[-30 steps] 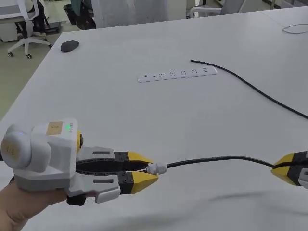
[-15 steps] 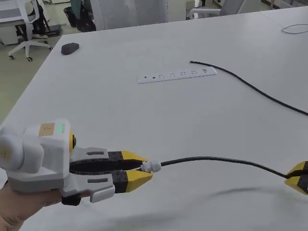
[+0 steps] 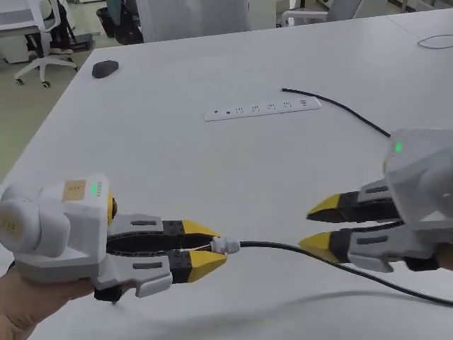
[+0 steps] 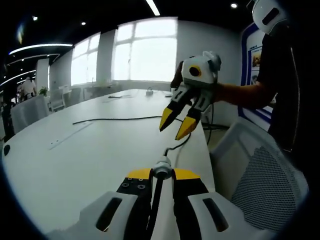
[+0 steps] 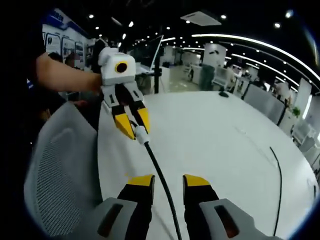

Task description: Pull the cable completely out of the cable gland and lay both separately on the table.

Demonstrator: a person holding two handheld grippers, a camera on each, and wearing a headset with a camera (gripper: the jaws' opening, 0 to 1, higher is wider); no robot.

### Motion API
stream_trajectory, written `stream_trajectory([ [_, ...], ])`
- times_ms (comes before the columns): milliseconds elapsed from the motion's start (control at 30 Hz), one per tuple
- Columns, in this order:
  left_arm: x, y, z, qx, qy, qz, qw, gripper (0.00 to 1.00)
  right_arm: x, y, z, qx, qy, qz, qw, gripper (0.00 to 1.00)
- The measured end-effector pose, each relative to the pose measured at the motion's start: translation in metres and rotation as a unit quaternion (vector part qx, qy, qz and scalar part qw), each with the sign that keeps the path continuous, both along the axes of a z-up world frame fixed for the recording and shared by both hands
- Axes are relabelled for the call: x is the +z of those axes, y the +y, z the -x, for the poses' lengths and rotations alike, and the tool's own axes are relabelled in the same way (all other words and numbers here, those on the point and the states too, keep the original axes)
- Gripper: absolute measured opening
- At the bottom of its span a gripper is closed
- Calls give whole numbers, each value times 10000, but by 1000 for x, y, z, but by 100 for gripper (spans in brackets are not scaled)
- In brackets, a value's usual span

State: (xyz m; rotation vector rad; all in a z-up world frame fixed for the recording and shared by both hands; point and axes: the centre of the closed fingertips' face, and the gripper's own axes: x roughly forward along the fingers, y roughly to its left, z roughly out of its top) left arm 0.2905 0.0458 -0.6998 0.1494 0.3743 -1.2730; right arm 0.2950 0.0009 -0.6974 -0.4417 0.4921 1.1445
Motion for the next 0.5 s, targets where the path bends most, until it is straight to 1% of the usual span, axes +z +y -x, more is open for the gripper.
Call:
stream_trajectory([
  [33,1,0,0,0,-53,-7,10000,15,-1,10,-1,104,-120,10,9999,22],
  [67,2,0,0,-4,-66,-6,10000,15,-3,16,0,257,-214,113,9994,21],
  [100,2,0,0,-10,-50,0,10000,15,-8,19,2,393,-222,269,9986,18],
  [167,3,0,0,-20,-79,3,10000,15,-12,28,1,456,-255,298,9982,17],
  [200,4,-1,1,-23,-79,2,10000,15,-14,32,3,543,-175,291,9979,15],
  [267,4,-1,1,-26,-94,14,10000,15,-16,35,4,623,-237,347,9972,12],
  [300,3,0,1,-26,-97,6,9999,15,-17,35,3,642,-231,391,9969,7],
  [333,3,0,2,-45,-99,-3,9999,15,-17,32,0,583,-322,472,9967,1],
  [367,2,0,2,-18,-127,-10,9999,15,-16,33,0,618,-342,436,9965,1],
  [400,2,0,2,-11,-141,-8,9999,15,-16,32,0,603,-259,421,9970,1],
  [433,3,0,3,-6,-139,31,9999,15,-16,31,2,463,-74,339,9983,1],
  [467,4,1,2,22,-224,20,9997,15,-15,29,-1,392,-115,316,9987,1],
  [500,5,2,2,49,-271,28,9996,15,-16,26,-3,339,-149,374,9986,1],
])
